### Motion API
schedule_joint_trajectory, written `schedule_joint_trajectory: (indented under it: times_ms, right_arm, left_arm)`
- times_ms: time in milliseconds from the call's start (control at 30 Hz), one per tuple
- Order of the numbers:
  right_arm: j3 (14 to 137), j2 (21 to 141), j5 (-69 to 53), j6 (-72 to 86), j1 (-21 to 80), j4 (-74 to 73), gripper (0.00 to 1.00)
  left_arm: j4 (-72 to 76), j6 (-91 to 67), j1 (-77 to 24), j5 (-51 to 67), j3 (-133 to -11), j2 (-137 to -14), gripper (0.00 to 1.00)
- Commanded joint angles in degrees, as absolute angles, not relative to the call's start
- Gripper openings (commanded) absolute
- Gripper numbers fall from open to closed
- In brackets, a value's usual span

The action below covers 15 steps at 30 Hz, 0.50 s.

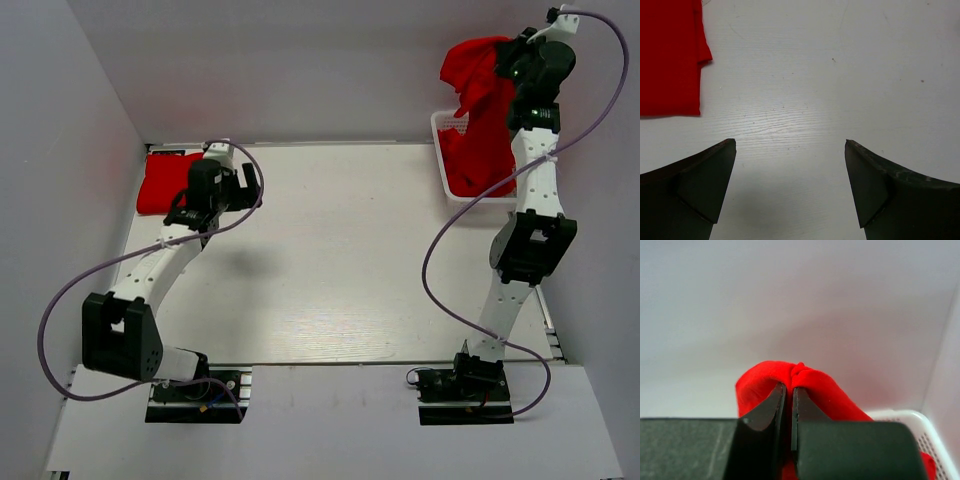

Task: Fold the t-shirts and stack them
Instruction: Grab crumpled tshirt from bin with the right arm, then move the tshirt to the center of the board

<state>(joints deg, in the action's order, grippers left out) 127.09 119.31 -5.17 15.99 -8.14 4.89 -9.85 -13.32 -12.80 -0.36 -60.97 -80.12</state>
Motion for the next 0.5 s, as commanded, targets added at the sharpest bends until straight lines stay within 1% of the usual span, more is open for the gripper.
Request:
schedule_joint_trajectory:
  times_ms: [0,67,267,367,467]
  right_arm:
    - [133.0,115.8,-10.2,14.0,-6.6,5.1,0.0]
    - [133.5,114.1,-14.5,13.6,-5.1,5.4,0.0]
    - [133.2,107.4,-19.0,12.9,-0.4,7.0,0.0]
    - [132.1,104.4,-22.2,15.4,3.1,10.2,0.0]
    - [132.2,103.7,-25.6,16.8,5.6,12.2,0.0]
  left_arm:
    - [-8.0,-12.8,-12.6,2.5,-58.7,-74.2,1.0]
    - [-8.0,-12.8,-12.6,2.5,-58.0,-72.6,1.0]
    - [-8.0,-12.8,-12.6,1.5,-56.3,-67.3,1.0]
    - [-9.1,-13.4,-12.6,1.5,-55.8,-66.0,1.0]
    - [-11.0,-13.4,-12.6,1.0,-56.4,-64.7,1.0]
